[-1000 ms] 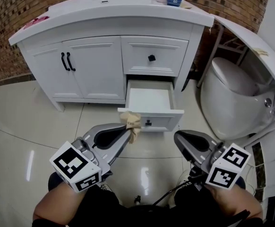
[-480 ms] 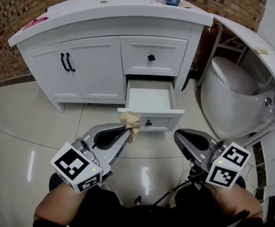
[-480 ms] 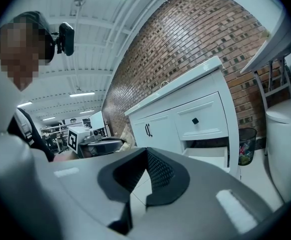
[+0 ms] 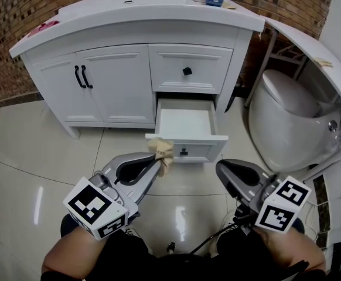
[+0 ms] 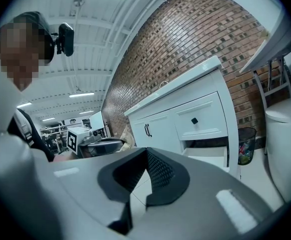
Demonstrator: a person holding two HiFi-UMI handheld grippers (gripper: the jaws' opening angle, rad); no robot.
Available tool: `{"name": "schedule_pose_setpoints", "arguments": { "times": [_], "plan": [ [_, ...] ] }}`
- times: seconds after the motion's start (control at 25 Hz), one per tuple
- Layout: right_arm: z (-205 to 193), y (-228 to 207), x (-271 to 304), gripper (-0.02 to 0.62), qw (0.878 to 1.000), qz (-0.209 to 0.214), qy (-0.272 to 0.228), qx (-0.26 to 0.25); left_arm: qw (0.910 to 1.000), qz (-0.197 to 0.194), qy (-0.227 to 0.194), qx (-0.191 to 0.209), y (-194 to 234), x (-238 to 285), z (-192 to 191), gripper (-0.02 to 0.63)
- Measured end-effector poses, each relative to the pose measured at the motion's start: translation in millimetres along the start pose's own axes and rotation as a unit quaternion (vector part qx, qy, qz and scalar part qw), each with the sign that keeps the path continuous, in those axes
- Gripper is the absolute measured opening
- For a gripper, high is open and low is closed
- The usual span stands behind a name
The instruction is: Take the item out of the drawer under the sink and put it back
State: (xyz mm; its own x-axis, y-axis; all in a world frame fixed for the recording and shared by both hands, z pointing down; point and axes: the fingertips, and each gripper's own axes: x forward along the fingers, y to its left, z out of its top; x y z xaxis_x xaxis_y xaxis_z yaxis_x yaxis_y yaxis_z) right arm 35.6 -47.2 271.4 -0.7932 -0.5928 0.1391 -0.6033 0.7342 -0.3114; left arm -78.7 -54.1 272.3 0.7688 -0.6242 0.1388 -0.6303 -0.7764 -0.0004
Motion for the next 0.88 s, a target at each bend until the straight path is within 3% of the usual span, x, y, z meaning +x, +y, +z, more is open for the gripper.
{"name": "schedule_pose_setpoints", "arguments": {
  "times": [0.36,0.52,0.64,0.88],
  "plan": [
    [-0.4,-0.1,4.1,0.005,1.0,0.005,0.0,0.007,0.9999,-0.004,-0.009,0.006,12.8,5.3,6.9,0.017],
    [3.3,1.0,7.1,0.005,1.0,0.009,-0.003,0.011,0.9981,0.032,-0.023,0.047,41.8,6.8,36.1,0.017],
    [5.9,-2.1,10.4,0.005,1.0,0.011,-0.004,0.014,0.9978,0.041,-0.026,0.045,59.3,18.9,53.8,0.017],
    [6.8,-9.3,15.7,0.005,1.0,0.013,0.0,0.021,0.9938,0.039,0.038,0.097,92.3,73.6,41.2,0.017]
  ]
}}
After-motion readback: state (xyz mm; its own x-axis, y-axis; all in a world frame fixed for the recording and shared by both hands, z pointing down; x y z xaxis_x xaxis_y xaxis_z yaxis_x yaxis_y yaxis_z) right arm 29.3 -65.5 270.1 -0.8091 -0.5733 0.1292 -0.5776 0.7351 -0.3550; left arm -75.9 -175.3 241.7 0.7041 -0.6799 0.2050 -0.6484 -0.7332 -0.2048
